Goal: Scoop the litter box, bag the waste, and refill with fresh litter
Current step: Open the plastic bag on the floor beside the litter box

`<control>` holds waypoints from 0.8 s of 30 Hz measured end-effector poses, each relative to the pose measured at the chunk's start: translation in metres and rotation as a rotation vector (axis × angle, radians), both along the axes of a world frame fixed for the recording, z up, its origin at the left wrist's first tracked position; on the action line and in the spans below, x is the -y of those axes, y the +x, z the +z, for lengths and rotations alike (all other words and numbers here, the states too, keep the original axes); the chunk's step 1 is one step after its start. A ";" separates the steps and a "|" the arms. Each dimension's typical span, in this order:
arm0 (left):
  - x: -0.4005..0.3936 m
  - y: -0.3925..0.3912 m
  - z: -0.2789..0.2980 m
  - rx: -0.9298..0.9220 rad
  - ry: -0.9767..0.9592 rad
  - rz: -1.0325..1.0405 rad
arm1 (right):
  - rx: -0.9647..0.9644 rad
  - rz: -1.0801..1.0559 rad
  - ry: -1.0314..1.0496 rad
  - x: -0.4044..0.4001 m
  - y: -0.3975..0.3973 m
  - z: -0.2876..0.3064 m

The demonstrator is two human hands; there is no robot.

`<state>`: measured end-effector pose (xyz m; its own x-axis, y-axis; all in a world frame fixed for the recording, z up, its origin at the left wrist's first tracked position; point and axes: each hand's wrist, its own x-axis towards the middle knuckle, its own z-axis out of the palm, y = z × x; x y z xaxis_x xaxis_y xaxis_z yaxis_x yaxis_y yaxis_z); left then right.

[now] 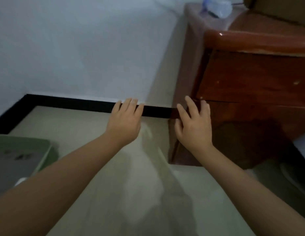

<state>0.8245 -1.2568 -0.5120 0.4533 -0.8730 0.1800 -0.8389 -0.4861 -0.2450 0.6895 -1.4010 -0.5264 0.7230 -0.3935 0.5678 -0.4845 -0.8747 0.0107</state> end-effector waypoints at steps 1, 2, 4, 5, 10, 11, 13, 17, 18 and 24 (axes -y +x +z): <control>-0.021 0.012 0.008 -0.014 0.008 0.059 | -0.029 0.004 0.050 -0.015 0.006 0.007; -0.043 0.022 0.013 -0.012 0.009 0.114 | -0.060 0.022 0.083 -0.032 0.013 0.014; -0.088 0.036 0.027 -0.003 -0.019 0.224 | -0.119 0.102 0.124 -0.070 0.034 0.029; -0.110 0.042 0.033 -0.029 -0.028 0.273 | -0.159 0.158 0.132 -0.092 0.047 0.036; -0.214 0.059 0.039 -0.109 -0.082 0.511 | -0.322 0.418 0.037 -0.207 0.131 0.059; -0.232 0.062 0.038 -0.147 -0.095 0.571 | -0.402 0.466 0.037 -0.228 0.148 0.059; -0.266 0.073 0.021 -0.175 -0.139 0.707 | -0.501 0.554 0.035 -0.264 0.177 0.053; -0.326 0.083 -0.029 -0.212 -0.129 0.933 | -0.478 0.742 -0.034 -0.324 0.220 0.007; -0.343 0.084 -0.045 -0.243 -0.123 1.003 | -0.501 0.796 -0.022 -0.339 0.231 -0.008; -0.423 0.068 -0.138 -0.536 -0.134 1.349 | -0.816 1.067 0.084 -0.423 0.279 -0.100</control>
